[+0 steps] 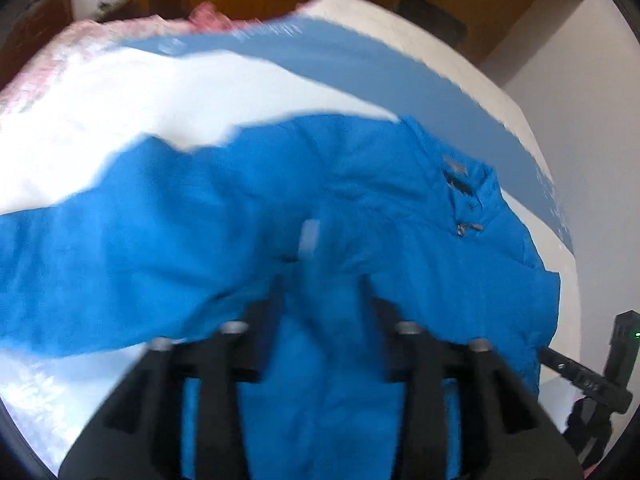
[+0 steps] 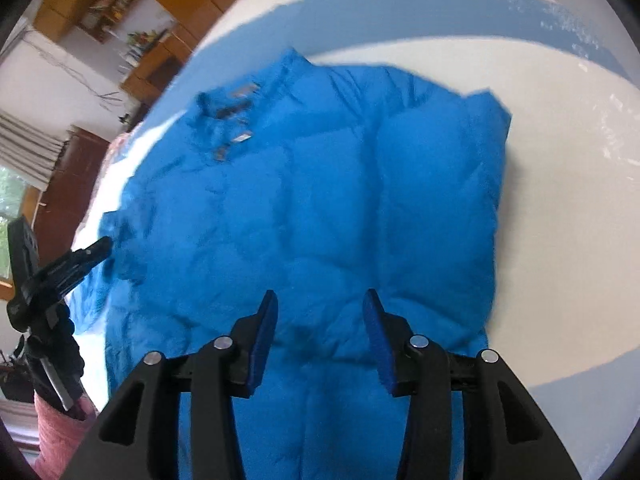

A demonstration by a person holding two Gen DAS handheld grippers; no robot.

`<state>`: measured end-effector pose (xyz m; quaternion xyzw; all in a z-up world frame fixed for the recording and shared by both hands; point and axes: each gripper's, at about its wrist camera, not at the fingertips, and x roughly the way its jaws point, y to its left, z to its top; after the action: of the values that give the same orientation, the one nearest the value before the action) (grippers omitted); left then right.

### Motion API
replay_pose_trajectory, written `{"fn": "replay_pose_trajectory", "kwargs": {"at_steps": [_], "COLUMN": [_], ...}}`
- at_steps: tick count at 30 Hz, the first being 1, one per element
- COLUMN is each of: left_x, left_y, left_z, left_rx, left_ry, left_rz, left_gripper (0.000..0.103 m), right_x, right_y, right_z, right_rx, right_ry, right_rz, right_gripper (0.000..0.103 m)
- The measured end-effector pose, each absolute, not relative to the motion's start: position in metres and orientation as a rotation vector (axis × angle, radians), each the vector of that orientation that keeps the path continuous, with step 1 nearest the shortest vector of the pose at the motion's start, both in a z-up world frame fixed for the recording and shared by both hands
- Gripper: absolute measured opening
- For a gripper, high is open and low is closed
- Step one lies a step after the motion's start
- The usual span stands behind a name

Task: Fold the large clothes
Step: 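Grasp the other sleeve cuff with the left gripper and fold it across the front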

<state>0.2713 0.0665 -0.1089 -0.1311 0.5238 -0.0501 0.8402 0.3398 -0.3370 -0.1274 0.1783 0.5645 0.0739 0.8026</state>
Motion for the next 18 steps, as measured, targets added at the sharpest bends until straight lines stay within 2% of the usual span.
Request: {"fn": "replay_pose_trajectory", "kwargs": {"at_steps": [4, 11, 18], "left_x": [0.231, 0.146, 0.107], "left_y": [0.129, 0.276, 0.365], "left_z": [-0.101, -0.125, -0.139], "left_rx": [-0.265, -0.424, -0.672], "left_ry": [1.114, 1.156, 1.042], "left_rz": [0.05, 0.46, 0.616], "left_gripper": [0.048, 0.048, 0.048], "right_x": [0.332, 0.331, 0.342], "right_y": [-0.334, -0.319, -0.302], "right_z": [-0.115, -0.114, -0.125], "right_rx": [0.367, 0.338, 0.322], "right_ry": [1.211, 1.233, 1.263], "right_rz": [0.16, 0.175, 0.189], "right_gripper": [0.047, 0.048, 0.048]}}
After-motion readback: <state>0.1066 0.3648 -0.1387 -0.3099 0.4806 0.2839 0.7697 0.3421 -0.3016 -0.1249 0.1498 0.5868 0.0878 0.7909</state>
